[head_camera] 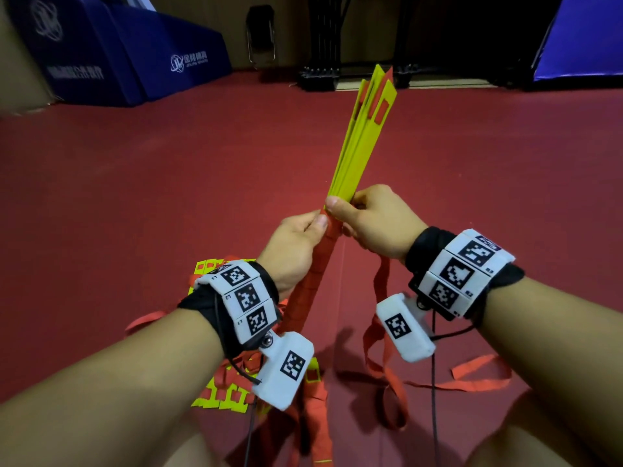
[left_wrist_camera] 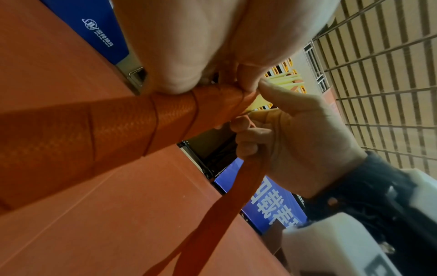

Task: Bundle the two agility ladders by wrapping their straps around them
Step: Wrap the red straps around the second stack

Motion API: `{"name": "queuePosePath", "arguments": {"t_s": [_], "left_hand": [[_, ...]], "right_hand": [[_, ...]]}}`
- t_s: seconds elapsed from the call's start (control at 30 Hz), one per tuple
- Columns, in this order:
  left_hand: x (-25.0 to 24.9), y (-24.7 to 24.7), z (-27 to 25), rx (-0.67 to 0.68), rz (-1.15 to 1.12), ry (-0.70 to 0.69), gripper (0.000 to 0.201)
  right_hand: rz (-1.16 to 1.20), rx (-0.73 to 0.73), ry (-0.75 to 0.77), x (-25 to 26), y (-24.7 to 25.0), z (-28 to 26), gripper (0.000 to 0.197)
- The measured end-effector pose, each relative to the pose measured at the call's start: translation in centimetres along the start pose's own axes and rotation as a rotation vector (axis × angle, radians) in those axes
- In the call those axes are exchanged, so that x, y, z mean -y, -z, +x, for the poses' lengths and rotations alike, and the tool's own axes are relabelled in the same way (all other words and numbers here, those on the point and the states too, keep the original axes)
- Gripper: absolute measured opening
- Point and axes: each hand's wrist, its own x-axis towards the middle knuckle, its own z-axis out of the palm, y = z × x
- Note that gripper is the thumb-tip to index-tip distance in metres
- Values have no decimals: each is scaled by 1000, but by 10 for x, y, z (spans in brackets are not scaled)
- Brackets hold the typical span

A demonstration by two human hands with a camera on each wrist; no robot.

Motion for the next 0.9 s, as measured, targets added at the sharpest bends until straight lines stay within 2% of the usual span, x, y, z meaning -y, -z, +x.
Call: {"name": "queuePosePath", "arguments": {"t_s": [0.33,0.43,0.5,0.63,0.73,0.83,0.9], "left_hand": [[9,7,3,-81,37,36,13],[14,12,4,-110,70,53,39],[14,11,4,-117,129,25,37],[16,6,4,-140,169,-20,48],[13,5,4,-143,116,13,58],[6,3,2,-127,46,46,55],[5,2,2,-121,-8,63,36]], "right_hand": [[36,84,-92,-8,-6,4,54],[26,51,-82,-7,-3,4,60],[-24,6,-51,-6,-2,3,68],[-121,-56,36,-1,-4,1,59],[-112,-87,73,-1,-6,2,59],[-53,-86,82,-4,-6,2,55],[-8,-87,88,-5,-6,3,55]]}}
